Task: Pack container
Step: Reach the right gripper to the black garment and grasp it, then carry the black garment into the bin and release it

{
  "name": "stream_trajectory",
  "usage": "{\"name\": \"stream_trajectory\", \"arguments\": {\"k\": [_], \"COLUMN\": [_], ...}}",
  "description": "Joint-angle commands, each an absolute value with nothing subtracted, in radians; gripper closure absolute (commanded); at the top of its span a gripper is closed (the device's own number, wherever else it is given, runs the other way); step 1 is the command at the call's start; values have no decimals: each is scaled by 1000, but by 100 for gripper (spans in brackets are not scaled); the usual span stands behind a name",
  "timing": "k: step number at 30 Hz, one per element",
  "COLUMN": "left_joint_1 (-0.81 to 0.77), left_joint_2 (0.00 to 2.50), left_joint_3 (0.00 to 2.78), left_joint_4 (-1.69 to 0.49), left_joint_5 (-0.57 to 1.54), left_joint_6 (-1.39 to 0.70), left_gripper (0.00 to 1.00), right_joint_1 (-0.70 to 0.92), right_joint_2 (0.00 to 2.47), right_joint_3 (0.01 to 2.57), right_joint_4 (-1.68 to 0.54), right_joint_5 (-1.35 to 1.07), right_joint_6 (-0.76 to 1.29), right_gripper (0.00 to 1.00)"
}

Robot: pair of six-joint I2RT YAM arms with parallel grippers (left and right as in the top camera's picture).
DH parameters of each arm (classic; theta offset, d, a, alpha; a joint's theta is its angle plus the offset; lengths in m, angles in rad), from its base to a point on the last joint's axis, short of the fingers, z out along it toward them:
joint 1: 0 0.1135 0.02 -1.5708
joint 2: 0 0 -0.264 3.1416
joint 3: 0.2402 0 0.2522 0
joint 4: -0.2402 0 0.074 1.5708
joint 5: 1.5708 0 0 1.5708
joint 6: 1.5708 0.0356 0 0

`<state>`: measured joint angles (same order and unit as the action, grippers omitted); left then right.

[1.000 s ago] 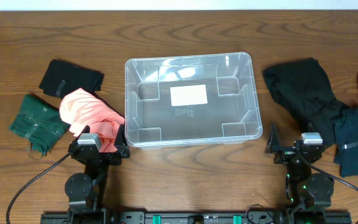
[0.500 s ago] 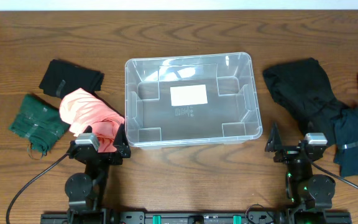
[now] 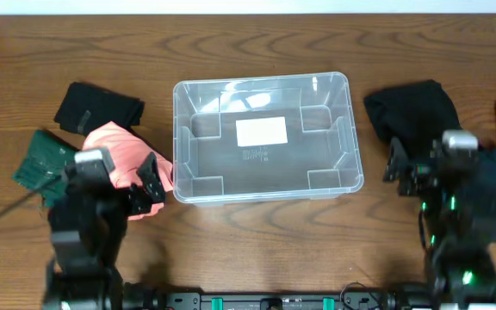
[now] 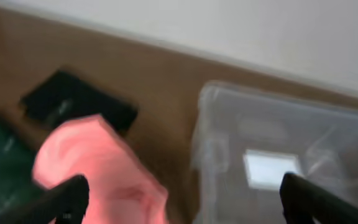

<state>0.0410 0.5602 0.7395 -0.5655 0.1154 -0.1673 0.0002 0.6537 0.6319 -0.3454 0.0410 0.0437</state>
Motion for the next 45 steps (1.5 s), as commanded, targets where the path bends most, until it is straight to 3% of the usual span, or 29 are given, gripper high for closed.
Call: {"name": "stream_trajectory", "arguments": {"k": [1,8,13,24,26,28,30,33,45], "left_joint_1": [38,38,38,38,38,38,38,38,54], "left_joint_2": [708,875,916,921,920,920,920,920,920], "left_joint_3": [880,979,979,979,979,979,979,979,979], "left_joint_4": [-675,-804,-807,-804,-803,-803,-803,-802,-803], "left_joint_5": [56,56,56,56,56,56,56,55,33], "left_joint_6": [-135,-135,-135,-136,-136,-136,-135,-135,-136], "left_gripper": [2,2,2,2,2,2,2,2,2], "right_joint_1": [6,-6,-8,-38,-38,-37,-36,-31,151], "right_joint_2": [902,1406,1633,1956,1981,1989,1986,1958,1534], "right_joint_3": [848,1218,1239,1240,1240,1240,1241,1245,1398], "right_joint_4": [-497,-888,-892,-719,-713,-710,-706,-706,-748], "right_joint_5": [109,228,290,501,500,497,497,497,373], "right_joint_6": [-78,-270,-390,-362,-333,-320,-306,-276,-277], "right_gripper": [1,1,1,2,11,47,75,97,99]}}
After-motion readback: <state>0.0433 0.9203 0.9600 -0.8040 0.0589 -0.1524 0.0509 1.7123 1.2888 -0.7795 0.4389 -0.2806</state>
